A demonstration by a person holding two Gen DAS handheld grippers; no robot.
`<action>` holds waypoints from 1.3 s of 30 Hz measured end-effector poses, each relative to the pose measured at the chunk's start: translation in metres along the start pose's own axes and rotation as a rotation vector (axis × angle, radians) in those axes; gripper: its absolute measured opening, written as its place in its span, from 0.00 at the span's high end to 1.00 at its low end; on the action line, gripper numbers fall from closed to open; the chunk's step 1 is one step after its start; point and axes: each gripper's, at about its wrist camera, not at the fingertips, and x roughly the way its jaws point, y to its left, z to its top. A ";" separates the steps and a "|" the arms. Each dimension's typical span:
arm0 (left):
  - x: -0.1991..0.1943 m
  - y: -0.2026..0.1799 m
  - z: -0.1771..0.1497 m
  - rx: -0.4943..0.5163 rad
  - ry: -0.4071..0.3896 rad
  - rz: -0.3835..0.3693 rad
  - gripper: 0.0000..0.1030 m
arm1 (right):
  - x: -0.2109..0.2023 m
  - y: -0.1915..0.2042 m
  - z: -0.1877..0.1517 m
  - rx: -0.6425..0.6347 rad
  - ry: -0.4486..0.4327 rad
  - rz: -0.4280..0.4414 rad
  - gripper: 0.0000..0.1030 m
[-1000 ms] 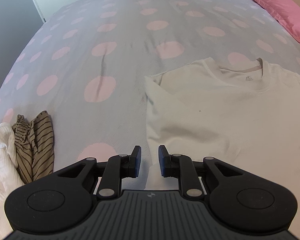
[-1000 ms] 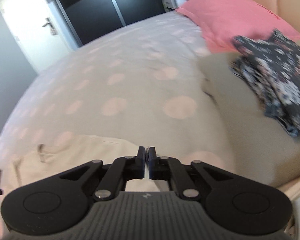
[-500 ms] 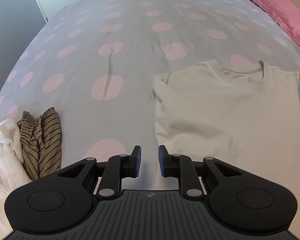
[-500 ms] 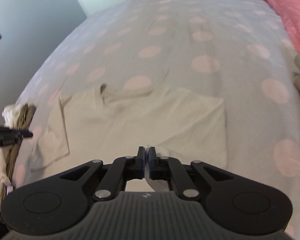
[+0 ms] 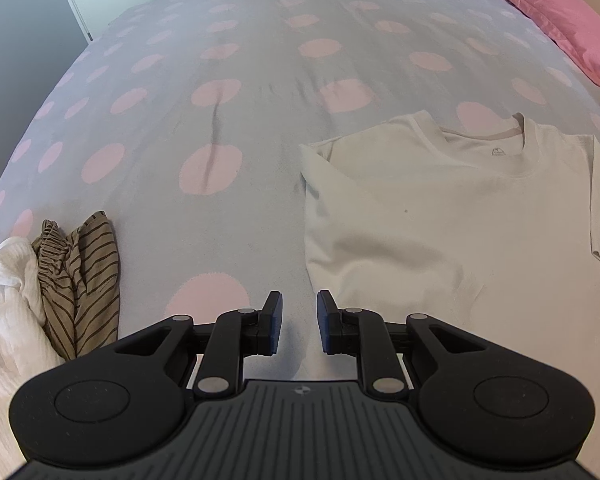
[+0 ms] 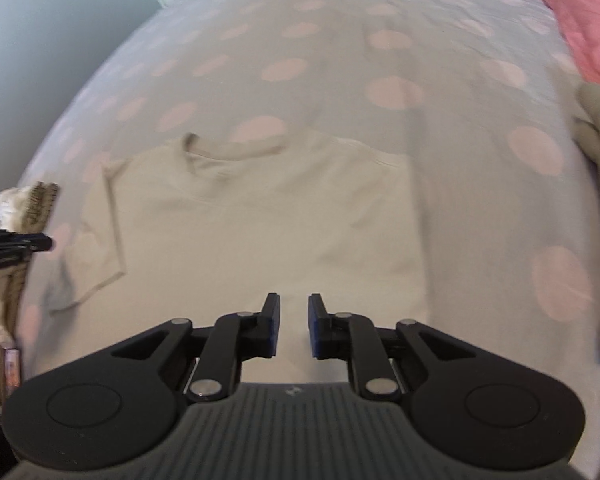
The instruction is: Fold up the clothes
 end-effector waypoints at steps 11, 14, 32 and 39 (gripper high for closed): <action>0.006 -0.003 -0.015 0.037 0.056 0.024 0.84 | 0.036 -0.039 -0.057 0.048 0.168 -0.133 0.95; 0.001 -0.005 -0.019 0.046 0.059 0.018 0.84 | 0.030 -0.039 -0.059 0.058 0.167 -0.134 0.95; -0.043 -0.030 -0.107 0.244 0.166 -0.093 0.69 | -0.035 -0.011 -0.109 0.027 0.129 -0.171 0.88; -0.047 -0.029 -0.157 0.264 0.258 -0.086 0.66 | -0.047 -0.009 -0.152 0.005 0.175 -0.188 0.72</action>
